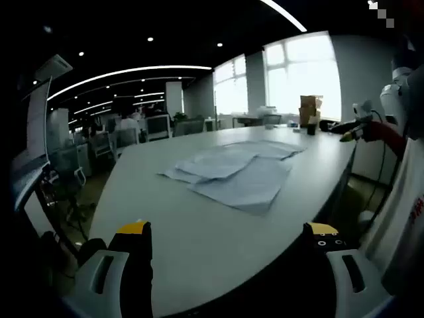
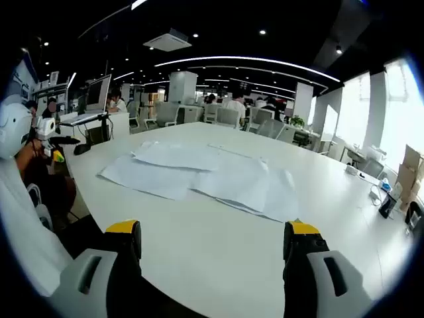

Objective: Organize the stack of printing papers by aligning and flattening the scattered papers on the table

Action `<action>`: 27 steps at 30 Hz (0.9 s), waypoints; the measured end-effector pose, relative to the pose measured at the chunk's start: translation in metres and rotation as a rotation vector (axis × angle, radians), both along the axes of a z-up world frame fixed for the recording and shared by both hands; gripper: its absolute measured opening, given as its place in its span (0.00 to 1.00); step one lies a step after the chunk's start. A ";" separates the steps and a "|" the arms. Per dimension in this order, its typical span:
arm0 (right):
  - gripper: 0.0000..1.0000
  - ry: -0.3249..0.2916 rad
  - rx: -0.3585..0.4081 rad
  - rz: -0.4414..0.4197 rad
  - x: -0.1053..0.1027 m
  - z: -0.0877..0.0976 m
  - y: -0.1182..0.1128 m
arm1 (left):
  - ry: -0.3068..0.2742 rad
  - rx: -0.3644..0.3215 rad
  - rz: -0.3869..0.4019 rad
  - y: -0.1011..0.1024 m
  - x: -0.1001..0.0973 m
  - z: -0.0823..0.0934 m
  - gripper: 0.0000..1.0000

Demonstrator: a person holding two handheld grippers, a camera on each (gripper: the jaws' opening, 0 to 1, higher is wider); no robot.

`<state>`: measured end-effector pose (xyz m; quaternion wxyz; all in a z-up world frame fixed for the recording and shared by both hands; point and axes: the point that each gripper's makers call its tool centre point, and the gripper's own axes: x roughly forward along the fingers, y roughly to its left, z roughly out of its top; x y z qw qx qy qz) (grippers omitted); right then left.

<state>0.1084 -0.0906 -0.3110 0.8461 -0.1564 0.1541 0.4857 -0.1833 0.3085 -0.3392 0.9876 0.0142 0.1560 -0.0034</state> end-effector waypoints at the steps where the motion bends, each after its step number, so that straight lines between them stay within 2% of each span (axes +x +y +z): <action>1: 0.84 0.000 0.000 0.000 0.000 0.000 0.000 | -0.003 -0.001 -0.001 0.000 0.000 0.000 0.97; 17: 0.83 0.001 -0.016 -0.002 -0.004 0.000 -0.001 | 0.001 0.003 0.001 0.005 -0.004 0.002 0.97; 27: 0.83 0.014 -0.021 -0.001 0.006 -0.009 0.008 | 0.020 -0.001 0.006 0.009 0.001 -0.001 0.97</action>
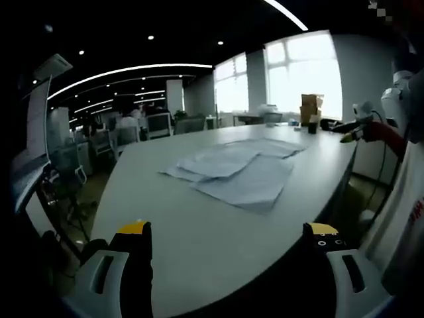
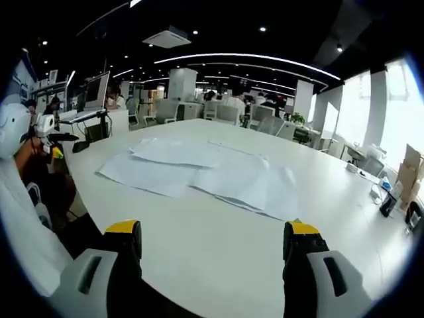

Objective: Organize the stack of printing papers by aligning and flattening the scattered papers on the table

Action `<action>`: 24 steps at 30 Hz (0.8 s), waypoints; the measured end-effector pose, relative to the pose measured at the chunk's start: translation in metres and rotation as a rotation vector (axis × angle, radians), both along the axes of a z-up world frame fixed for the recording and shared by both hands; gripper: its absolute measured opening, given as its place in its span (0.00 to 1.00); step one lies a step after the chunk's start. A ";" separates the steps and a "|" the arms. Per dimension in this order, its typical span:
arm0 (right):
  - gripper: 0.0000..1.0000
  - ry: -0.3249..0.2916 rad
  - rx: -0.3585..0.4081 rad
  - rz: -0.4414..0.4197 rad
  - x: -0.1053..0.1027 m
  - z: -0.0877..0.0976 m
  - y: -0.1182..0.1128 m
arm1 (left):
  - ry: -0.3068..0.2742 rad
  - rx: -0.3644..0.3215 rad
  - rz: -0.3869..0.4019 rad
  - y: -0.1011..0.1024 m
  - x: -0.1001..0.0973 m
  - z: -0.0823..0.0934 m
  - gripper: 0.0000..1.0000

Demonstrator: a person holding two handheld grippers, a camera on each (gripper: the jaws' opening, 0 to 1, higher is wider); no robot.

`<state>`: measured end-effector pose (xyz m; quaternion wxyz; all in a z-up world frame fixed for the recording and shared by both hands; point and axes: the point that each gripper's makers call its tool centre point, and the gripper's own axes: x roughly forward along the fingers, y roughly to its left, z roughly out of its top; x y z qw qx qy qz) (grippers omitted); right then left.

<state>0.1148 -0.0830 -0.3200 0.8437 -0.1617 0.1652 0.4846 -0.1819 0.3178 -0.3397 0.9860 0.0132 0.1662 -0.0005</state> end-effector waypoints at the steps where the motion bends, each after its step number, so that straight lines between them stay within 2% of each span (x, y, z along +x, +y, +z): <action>1: 0.83 0.003 0.000 0.002 0.001 -0.001 0.001 | 0.003 -0.001 -0.001 0.000 0.000 0.000 0.97; 8: 0.83 0.001 0.005 0.022 0.001 -0.002 0.008 | -0.008 0.002 0.001 0.000 0.001 0.005 0.97; 24: 0.83 -0.017 0.017 0.005 0.006 0.002 0.010 | -0.009 -0.001 -0.007 0.002 0.001 0.005 0.97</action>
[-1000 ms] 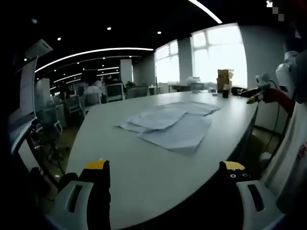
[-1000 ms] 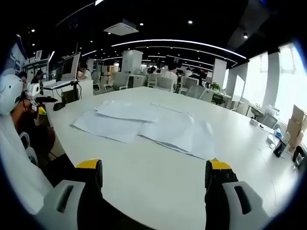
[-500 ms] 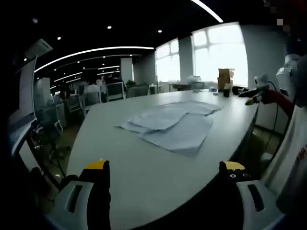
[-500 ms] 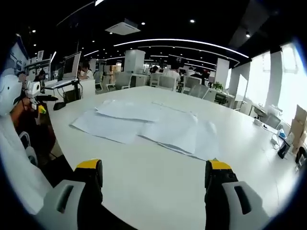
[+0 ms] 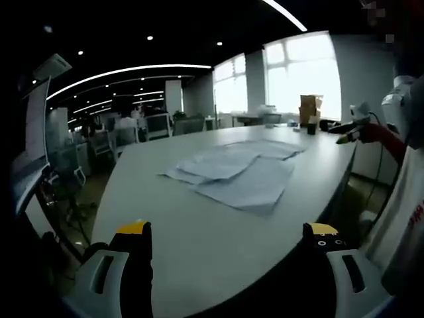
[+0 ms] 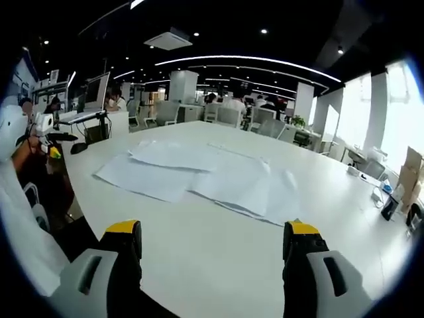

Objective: Organize the stack of printing papers by aligning and flattening the scattered papers on the table

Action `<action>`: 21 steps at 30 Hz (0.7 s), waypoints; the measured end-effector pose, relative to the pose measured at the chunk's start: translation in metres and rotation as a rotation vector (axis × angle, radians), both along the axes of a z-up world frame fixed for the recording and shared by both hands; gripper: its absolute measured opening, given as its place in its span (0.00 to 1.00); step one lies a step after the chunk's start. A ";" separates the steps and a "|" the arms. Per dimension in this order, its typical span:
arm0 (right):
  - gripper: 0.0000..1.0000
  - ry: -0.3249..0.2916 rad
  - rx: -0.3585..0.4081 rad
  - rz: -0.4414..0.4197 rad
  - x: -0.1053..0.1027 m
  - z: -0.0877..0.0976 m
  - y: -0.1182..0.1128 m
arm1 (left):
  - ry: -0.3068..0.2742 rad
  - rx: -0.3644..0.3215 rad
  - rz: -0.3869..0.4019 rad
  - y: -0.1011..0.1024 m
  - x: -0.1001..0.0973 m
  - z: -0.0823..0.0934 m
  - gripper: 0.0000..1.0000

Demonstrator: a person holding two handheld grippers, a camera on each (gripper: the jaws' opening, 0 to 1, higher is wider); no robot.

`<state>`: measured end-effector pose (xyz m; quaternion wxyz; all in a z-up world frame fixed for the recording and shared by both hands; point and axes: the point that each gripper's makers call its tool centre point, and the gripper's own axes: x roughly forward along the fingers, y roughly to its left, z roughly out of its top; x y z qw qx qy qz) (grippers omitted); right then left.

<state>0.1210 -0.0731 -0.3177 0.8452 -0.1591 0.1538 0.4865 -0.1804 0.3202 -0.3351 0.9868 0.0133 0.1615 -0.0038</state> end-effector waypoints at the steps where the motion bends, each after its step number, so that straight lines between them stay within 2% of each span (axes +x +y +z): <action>1: 0.83 0.002 0.003 -0.002 0.001 0.000 0.001 | 0.002 0.002 0.001 0.000 0.000 0.000 0.97; 11: 0.82 0.000 -0.002 0.024 0.008 -0.002 0.019 | 0.001 0.002 0.006 0.001 -0.003 -0.002 0.97; 21: 0.81 0.008 0.001 0.023 0.019 -0.008 0.035 | 0.003 -0.007 0.038 0.015 -0.012 -0.003 0.96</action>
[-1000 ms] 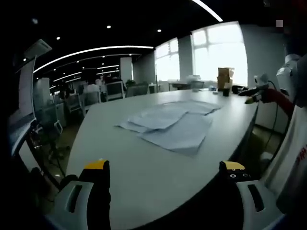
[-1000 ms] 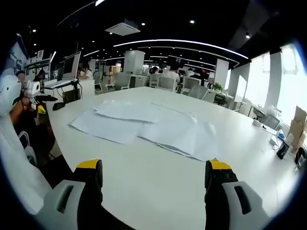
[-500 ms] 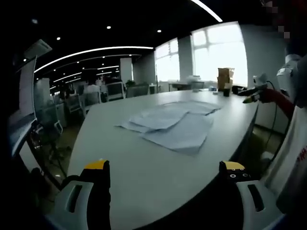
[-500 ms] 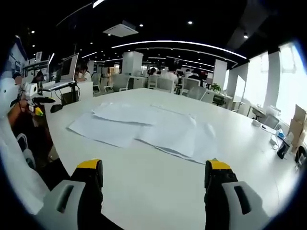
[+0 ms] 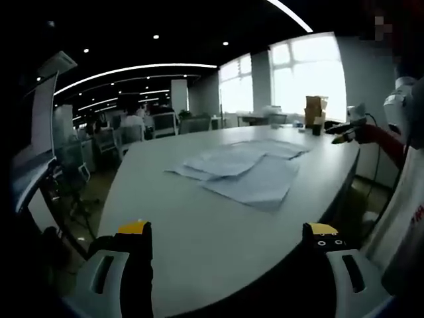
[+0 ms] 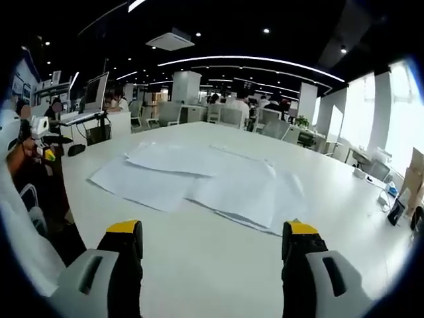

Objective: Organize the stack of printing papers by aligning and flattening the scattered papers on the table

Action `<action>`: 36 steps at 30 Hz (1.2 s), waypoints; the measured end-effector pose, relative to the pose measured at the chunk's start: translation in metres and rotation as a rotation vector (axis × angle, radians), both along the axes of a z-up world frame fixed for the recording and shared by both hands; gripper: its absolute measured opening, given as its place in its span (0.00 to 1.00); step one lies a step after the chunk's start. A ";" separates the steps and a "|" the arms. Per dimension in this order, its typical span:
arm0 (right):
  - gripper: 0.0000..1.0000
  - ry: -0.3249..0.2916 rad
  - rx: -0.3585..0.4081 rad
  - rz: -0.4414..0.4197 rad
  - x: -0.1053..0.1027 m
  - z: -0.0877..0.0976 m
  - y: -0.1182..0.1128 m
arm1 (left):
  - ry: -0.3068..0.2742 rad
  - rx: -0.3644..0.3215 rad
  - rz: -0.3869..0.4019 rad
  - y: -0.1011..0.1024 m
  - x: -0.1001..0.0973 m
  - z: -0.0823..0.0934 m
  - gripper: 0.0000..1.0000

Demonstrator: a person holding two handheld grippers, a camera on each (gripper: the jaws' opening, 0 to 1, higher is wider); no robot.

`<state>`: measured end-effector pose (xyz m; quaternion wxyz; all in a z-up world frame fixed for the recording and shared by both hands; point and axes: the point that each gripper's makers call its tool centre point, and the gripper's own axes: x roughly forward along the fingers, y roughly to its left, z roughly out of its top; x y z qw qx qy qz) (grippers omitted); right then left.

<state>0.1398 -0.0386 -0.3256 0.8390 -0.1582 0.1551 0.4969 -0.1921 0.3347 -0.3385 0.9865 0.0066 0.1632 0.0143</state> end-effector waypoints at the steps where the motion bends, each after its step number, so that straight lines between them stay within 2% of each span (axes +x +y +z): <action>1: 0.81 0.001 0.000 0.003 0.001 -0.001 0.001 | 0.003 0.001 0.004 0.002 -0.001 0.000 0.96; 3: 0.81 0.004 0.002 0.007 -0.002 -0.002 0.006 | 0.006 0.002 0.008 0.003 -0.002 0.000 0.96; 11: 0.81 0.002 -0.005 0.028 0.010 -0.006 0.015 | 0.016 0.014 0.014 0.002 -0.006 0.002 0.96; 19: 0.81 0.002 -0.009 0.065 0.011 -0.006 0.028 | 0.021 0.017 0.024 0.002 -0.010 0.003 0.96; 36: 0.80 -0.002 -0.023 0.084 0.016 -0.003 0.037 | 0.014 0.018 0.018 -0.002 -0.013 0.004 0.96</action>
